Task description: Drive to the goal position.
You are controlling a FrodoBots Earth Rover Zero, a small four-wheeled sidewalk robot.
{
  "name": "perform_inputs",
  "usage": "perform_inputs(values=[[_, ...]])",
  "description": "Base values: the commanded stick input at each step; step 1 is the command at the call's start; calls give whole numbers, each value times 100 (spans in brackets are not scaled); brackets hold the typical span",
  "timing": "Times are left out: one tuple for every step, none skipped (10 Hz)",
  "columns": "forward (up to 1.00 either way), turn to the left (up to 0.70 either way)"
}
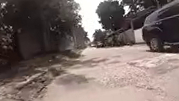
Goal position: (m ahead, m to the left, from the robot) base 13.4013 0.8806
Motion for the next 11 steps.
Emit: perform_inputs(values=[[100,0],[100,0],[100,0],[100,0],[100,0],[100,0],[100,1],[100,2],[100,2],[100,2],[100,2]])
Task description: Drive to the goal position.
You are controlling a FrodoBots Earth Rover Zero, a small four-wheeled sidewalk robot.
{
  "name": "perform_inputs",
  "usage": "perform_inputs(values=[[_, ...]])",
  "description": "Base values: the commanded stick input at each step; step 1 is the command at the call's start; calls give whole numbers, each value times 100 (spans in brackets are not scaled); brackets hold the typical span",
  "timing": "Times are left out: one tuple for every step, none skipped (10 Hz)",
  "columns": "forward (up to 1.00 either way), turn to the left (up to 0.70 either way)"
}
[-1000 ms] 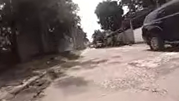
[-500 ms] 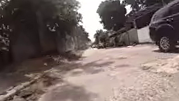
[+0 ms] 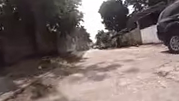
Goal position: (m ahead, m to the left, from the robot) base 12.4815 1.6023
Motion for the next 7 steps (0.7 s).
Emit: perform_inputs(values=[[100,1],[100,0],[100,0],[100,0],[100,0],[100,0],[100,0]])
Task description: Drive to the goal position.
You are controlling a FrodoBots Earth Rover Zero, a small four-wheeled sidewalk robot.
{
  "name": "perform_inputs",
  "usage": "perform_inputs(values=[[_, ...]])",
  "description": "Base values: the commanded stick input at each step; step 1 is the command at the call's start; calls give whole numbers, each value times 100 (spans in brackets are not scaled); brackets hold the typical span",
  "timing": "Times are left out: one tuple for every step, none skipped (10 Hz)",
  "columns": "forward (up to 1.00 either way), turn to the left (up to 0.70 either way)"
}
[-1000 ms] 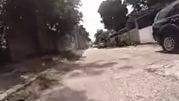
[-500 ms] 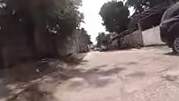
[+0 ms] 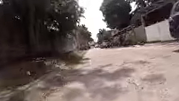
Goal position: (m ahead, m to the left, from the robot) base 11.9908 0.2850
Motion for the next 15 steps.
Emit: perform_inputs(values=[[100,0],[100,-2],[100,-7],[100,-29],[100,-39],[100,-39],[100,-27],[100,0],[100,0],[100,0],[100,0],[100,0],[100,0],[100,0],[100,0]])
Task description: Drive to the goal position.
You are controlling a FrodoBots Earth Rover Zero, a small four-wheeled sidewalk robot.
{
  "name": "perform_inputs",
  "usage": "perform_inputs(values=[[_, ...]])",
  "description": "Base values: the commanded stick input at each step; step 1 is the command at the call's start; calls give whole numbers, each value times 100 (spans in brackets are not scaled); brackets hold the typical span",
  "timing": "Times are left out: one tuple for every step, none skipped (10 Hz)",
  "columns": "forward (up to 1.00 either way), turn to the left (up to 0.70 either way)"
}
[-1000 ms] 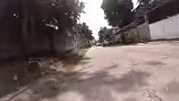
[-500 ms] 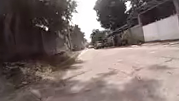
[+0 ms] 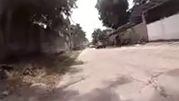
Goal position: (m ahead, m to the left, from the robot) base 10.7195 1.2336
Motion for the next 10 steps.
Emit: perform_inputs(values=[[100,-1],[100,-17],[100,-34],[100,-25],[100,-5],[100,0],[100,0],[100,0],[100,0],[100,0]])
